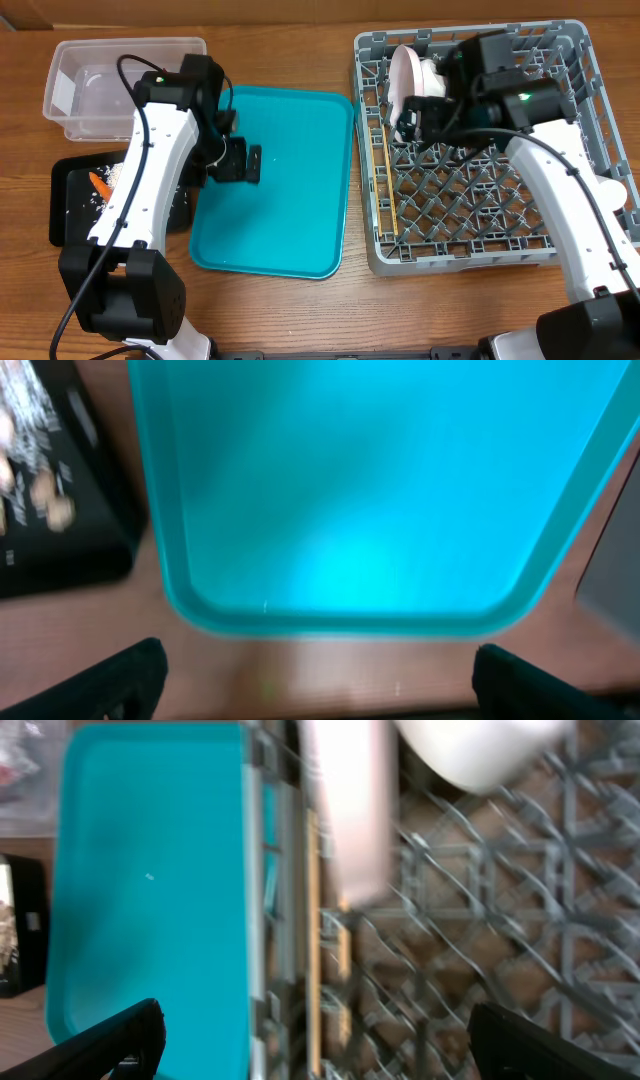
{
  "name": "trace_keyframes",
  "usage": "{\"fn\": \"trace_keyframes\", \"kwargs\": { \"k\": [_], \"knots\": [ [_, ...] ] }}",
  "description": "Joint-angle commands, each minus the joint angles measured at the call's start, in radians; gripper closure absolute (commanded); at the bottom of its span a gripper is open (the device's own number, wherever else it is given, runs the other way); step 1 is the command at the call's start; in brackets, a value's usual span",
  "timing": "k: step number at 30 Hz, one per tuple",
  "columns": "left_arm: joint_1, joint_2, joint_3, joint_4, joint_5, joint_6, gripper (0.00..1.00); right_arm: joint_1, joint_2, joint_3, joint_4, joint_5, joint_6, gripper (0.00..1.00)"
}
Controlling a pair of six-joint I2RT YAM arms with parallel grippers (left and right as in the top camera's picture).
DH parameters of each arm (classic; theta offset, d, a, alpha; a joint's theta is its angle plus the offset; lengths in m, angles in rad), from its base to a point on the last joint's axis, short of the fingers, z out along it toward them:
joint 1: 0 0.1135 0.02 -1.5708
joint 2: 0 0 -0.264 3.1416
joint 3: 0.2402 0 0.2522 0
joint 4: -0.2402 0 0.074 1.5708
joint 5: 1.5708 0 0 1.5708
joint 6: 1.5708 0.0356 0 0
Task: Sort waste into correct bins and load items into the dishwasher
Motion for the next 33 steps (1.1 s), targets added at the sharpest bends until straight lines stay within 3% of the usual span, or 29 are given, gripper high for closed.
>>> {"fn": "trace_keyframes", "kwargs": {
  "k": [1,5,8,13,14,19,24,33],
  "knots": [
    [0.011,-0.022,0.025,-0.075,0.005,0.040,0.03,-0.052,-0.001,0.005,-0.050,0.023,0.013,0.00],
    [0.009,-0.158,0.002,-0.055,0.005,0.018,0.06,-0.067,-0.035,-0.013,-0.116,0.116,0.041,0.00],
    [0.009,-0.335,-0.087,0.056,-0.003,0.008,0.06,-0.067,-0.137,-0.100,-0.034,0.124,0.046,0.00],
    [0.009,-0.729,-0.357,0.302,-0.066,-0.027,0.06,-0.067,-0.451,-0.384,0.219,0.140,0.040,0.00],
    [0.009,-0.871,-0.459,0.368,-0.082,-0.064,0.00,-0.067,-0.568,-0.482,0.274,0.169,0.040,0.00],
    [0.009,-1.114,-0.606,0.422,-0.084,-0.069,0.00,-0.067,-0.844,-0.643,0.225,0.247,0.040,0.00],
    [0.009,-1.143,-0.607,0.327,-0.084,-0.069,0.00,-0.067,-0.891,-0.644,0.098,0.247,0.040,0.00],
    [0.009,-1.143,-0.607,0.300,-0.084,-0.069,0.00,-0.067,-0.877,-0.644,0.084,0.247,0.040,0.00]
  ]
}}
